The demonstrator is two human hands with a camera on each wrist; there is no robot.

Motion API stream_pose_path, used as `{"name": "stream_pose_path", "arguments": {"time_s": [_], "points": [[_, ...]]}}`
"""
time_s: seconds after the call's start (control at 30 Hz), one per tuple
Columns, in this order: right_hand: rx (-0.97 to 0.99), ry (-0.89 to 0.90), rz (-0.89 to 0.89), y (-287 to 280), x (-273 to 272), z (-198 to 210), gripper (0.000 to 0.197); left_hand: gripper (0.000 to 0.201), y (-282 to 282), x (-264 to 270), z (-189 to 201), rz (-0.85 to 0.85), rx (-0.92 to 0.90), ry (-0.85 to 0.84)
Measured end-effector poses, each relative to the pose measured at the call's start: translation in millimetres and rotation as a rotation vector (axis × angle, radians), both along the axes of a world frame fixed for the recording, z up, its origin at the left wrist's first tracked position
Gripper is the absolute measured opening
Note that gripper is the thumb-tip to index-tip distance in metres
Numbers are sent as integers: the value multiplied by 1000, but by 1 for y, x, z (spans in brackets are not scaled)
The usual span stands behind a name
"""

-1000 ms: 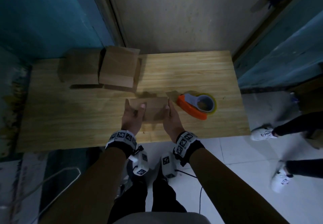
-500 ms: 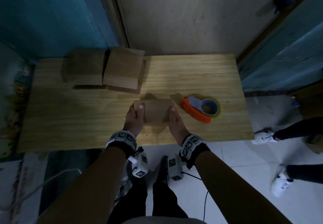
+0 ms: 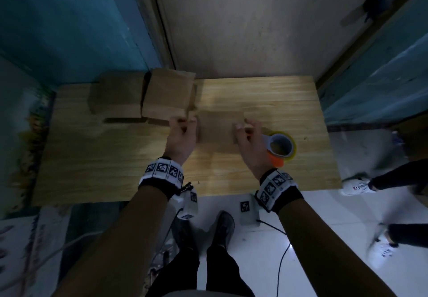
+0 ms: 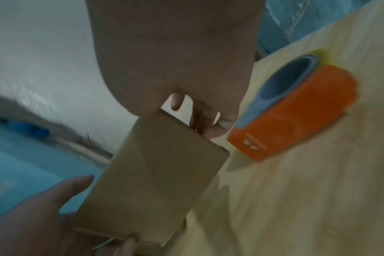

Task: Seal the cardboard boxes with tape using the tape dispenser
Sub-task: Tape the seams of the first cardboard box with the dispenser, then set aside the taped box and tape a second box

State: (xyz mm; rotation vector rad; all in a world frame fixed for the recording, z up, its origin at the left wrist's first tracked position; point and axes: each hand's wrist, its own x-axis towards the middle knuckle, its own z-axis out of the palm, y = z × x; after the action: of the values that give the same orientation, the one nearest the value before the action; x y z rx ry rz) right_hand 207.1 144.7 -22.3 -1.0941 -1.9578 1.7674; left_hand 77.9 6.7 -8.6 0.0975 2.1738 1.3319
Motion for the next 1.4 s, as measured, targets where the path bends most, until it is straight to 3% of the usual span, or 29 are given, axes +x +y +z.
{"name": "stream_pose_path", "arguments": {"time_s": [0.1, 0.2, 0.37, 0.53, 0.67, 0.87, 1.0, 1.07, 1.17, 1.27, 1.4], "points": [[36, 47, -146, 27, -11, 12, 29, 31, 31, -12, 13, -6, 69, 46], [106, 60, -183, 63, -26, 14, 24, 38, 68, -23, 18, -76, 83, 84], [215, -73, -179, 111, -41, -3, 45, 41, 118, -20, 9, -213, 27, 91], [129, -160, -204, 122, -41, -20, 51, 61, 132, -19, -8, -172, 75, -134], [113, -159, -143, 121, -46, -25, 52, 31, 139, -23, -6, -237, 112, -73], [83, -125, -112, 124, -45, -26, 57, 43, 134, -26, -5, -307, 142, -97], [214, -72, -167, 111, -50, -17, 63, 64, 113, -31, -5, -228, 127, -90], [445, -10, -194, 96, -57, -11, 55, 52, 93, -40, -8, -116, 144, -30], [676, 56, -70, 57, -83, 1, 38, 29, 56, -55, -11, 123, 132, 122], [529, 98, 142, 11, -117, 9, 22, 33, 16, -82, -18, 196, -52, 318], [60, -68, 165, -32, -154, -3, 35, 65, -23, -120, -24, 105, -372, 267]]}}
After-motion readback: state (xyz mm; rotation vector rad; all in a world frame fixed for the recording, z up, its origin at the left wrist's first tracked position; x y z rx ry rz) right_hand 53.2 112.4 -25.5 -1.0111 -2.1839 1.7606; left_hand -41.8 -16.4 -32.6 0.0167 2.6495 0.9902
